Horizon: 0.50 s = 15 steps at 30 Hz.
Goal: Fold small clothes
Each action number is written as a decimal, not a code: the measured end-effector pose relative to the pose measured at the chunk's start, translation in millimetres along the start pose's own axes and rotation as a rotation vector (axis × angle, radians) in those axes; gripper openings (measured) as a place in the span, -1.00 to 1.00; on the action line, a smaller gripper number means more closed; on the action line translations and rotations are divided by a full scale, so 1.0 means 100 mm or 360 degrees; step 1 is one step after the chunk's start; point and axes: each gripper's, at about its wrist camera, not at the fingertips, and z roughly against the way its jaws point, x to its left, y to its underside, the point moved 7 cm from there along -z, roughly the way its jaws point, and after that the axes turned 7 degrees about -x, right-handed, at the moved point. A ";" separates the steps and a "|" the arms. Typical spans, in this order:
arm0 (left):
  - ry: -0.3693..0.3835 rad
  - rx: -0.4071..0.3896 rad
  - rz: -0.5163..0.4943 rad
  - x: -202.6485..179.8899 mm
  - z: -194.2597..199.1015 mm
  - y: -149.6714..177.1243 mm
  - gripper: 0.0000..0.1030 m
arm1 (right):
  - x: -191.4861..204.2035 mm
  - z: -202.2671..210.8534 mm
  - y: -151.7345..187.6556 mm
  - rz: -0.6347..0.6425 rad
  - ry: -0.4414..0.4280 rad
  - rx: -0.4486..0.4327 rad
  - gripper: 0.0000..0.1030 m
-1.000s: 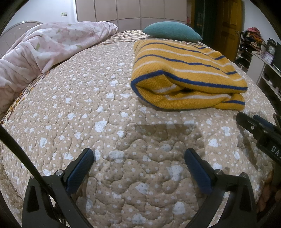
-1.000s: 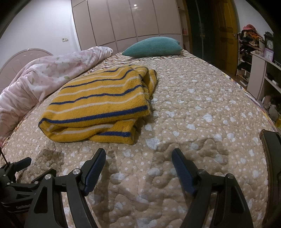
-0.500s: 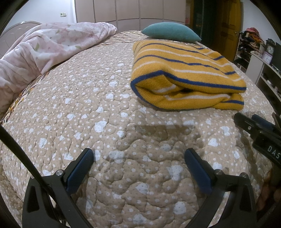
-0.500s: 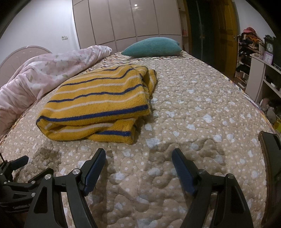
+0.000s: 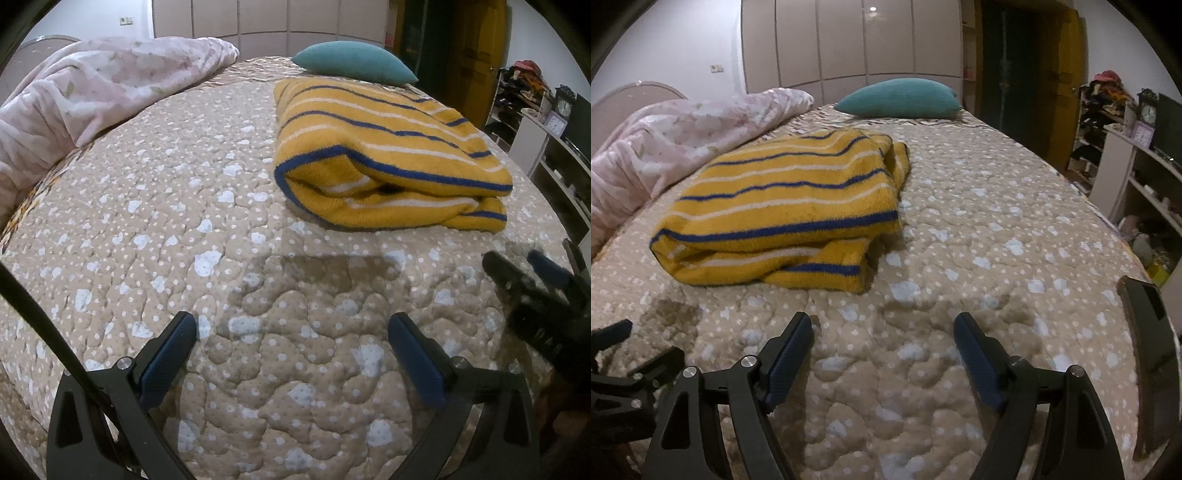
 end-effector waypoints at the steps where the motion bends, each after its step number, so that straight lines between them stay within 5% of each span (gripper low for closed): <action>1: 0.0003 0.0000 -0.0004 0.00 0.01 0.02 1.00 | 0.01 0.02 0.03 0.0010 0.0036 -0.0003 0.67; 6: 0.0031 0.0005 -0.0020 -0.01 -0.05 -0.03 1.00 | 0.00 0.08 0.09 -0.0003 0.0130 -0.0011 0.72; 15: 0.0069 -0.0020 -0.0023 0.01 -0.06 -0.04 1.00 | -0.03 0.28 0.11 -0.0133 0.0087 0.0008 0.74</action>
